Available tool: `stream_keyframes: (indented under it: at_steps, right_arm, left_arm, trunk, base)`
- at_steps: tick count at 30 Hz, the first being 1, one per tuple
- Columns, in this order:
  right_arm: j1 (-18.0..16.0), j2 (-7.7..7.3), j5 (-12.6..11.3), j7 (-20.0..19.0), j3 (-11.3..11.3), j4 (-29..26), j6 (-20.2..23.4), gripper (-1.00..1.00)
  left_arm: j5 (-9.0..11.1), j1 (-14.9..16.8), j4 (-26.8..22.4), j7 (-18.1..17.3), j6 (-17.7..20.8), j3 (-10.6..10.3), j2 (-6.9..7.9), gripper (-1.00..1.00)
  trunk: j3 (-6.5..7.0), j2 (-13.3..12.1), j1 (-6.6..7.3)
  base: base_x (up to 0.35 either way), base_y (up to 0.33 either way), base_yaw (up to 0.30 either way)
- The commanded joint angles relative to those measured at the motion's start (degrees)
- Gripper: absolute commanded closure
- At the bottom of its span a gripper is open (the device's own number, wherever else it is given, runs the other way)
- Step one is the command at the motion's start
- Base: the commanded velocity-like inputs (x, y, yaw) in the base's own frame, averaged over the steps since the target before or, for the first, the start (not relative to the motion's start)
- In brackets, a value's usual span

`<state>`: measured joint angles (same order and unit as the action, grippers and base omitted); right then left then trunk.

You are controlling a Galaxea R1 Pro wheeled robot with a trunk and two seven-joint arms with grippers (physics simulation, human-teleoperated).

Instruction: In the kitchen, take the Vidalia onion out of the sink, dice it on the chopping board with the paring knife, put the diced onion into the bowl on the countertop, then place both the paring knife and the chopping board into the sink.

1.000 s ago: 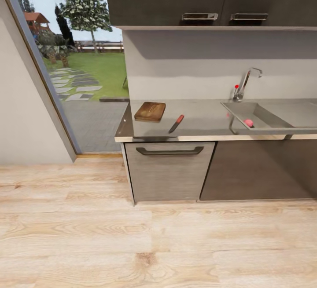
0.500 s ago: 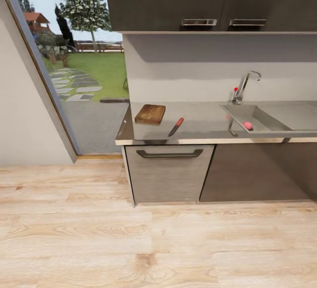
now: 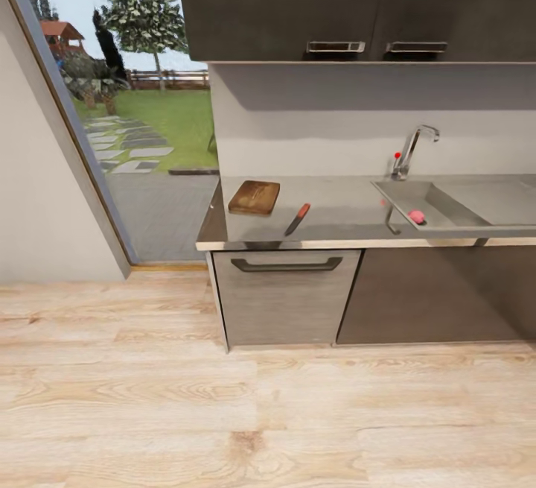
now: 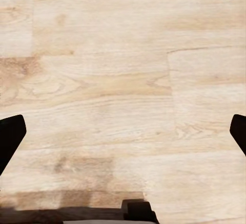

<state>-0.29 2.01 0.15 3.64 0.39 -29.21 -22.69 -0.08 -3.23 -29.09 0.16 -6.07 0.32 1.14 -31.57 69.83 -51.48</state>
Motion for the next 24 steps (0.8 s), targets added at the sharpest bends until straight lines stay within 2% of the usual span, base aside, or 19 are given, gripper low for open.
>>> stream_keyframes:
  at_steps: [1, 24]
  right_arm:
    - [0.0, 0.01, 0.0, 0.2, 0.0, 0.0, -0.2, -1.0]
    - [0.0, 0.01, 0.0, 0.2, 0.0, 0.0, -0.2, -1.0]
  left_arm:
    - [0.0, 0.0, -0.1, 0.0, -0.1, 0.0, 0.0, -1.0]
    - [0.0, 0.0, 0.0, 0.0, -0.1, 0.0, 0.0, -1.0]
  trunk:
    - [0.15, -0.4, 0.22]
    - [4.28, -9.6, 5.28]
  base:
    - [0.0, 0.0, 0.0]
    - [0.0, 0.0, 0.0]
